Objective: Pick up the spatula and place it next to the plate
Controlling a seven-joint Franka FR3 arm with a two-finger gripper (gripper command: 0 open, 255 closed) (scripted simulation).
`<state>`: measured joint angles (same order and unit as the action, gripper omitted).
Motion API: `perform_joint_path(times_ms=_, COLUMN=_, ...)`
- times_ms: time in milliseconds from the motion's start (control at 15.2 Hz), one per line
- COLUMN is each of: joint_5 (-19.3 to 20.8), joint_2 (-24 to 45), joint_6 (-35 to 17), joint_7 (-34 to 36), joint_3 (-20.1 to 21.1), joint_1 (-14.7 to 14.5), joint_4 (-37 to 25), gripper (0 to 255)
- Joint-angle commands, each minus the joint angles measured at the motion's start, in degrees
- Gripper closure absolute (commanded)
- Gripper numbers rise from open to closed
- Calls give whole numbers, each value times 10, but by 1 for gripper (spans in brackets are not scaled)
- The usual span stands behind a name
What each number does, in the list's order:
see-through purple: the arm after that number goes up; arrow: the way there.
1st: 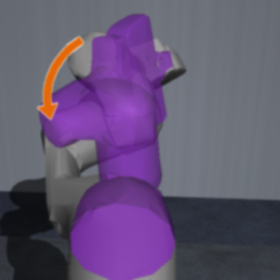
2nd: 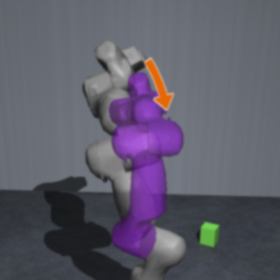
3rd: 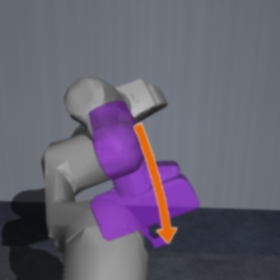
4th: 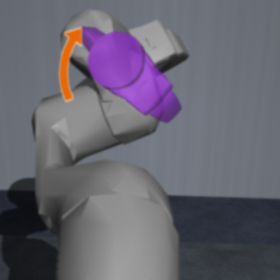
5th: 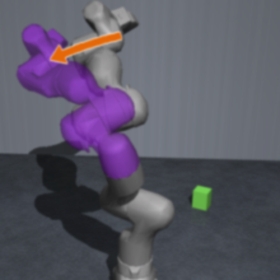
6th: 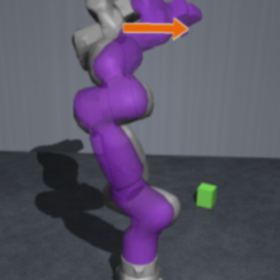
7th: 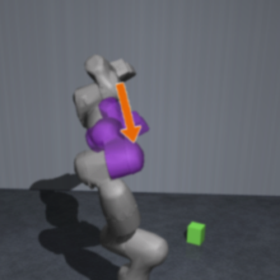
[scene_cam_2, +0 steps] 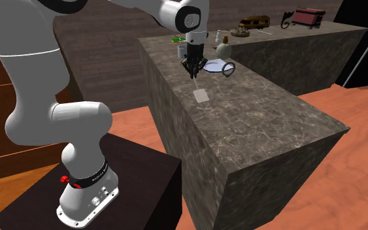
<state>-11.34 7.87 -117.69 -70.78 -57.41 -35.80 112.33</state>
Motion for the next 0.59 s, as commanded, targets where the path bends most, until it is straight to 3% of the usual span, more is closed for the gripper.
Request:
perform_joint_path(times_ms=0, joint_5=-32, joint_2=37, joint_6=13, joint_7=2, joint_3=14, joint_1=3, joint_4=-33, gripper=255)
perform_joint_path(times_ms=528, joint_5=-122, joint_2=168, joint_6=68, joint_7=38, joint_3=76, joint_1=33, joint_4=-183, gripper=255)
